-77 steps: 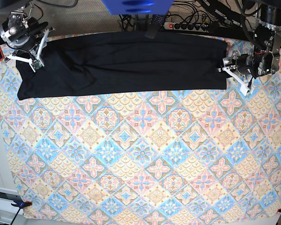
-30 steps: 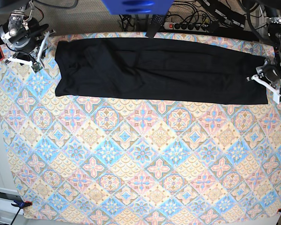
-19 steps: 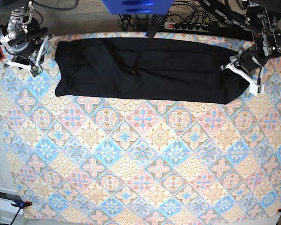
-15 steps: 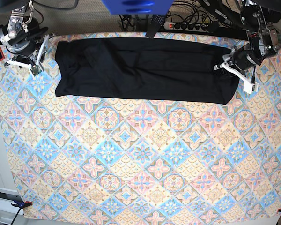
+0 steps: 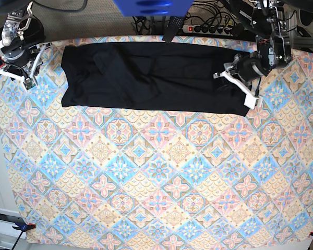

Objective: Fold the T-shirt properly
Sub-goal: 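Pull the strip ends apart with both grippers to straighten the strip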

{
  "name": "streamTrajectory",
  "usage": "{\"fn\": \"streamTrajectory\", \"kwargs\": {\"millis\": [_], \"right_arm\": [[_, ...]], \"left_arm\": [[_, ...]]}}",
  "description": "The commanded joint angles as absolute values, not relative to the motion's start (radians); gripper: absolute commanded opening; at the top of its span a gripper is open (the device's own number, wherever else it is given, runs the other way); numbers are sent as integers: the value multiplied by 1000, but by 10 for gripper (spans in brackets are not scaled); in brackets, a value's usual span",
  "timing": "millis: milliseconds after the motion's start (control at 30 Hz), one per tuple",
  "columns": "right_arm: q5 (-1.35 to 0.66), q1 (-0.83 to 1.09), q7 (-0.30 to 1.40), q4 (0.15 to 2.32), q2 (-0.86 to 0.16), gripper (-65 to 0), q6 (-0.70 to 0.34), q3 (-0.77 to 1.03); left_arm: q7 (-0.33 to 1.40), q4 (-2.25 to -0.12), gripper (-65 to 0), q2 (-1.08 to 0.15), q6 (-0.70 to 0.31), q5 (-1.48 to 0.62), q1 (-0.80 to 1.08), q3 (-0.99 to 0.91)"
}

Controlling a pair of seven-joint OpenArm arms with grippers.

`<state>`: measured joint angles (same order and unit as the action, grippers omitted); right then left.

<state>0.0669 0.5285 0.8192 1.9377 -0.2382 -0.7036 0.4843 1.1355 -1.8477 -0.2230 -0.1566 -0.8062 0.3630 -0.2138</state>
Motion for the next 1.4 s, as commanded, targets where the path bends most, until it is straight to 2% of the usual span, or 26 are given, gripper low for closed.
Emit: {"fn": "streamTrajectory", "kwargs": {"millis": [0, 333, 400, 567, 667, 867, 1100, 1267, 1367], "right_arm": [[62, 530, 808, 1954, -255, -469, -698, 493], [62, 530, 808, 1954, -255, -469, -698, 493], [62, 530, 808, 1954, -255, -469, -698, 493], [62, 530, 808, 1954, -255, -469, -698, 493], [62, 530, 808, 1954, -255, -469, -698, 493], [62, 530, 808, 1954, -255, -469, -698, 493], [62, 530, 808, 1952, -255, -469, -698, 490], [62, 529, 808, 1952, -255, -469, -698, 487], [62, 529, 809, 1952, -255, -469, -698, 487]], "left_arm": [[1122, -1863, -650, -225, -160, -812, 349, -197], [1119, -1755, -645, -225, -159, -794, 294, -74], [1119, -1756, -603, -225, -159, -794, 295, -70], [1122, -1802, -437, -229, -165, -796, 308, -73], [1118, -1891, -388, -245, -165, -797, 334, -110], [1124, -1937, -383, -306, -165, -797, 358, -203], [1124, -1833, -383, -437, -165, -791, 369, -137], [1116, -1716, -383, -429, -165, -794, 259, -27], [1095, -1650, -383, -369, -165, -789, 176, -15]]}}
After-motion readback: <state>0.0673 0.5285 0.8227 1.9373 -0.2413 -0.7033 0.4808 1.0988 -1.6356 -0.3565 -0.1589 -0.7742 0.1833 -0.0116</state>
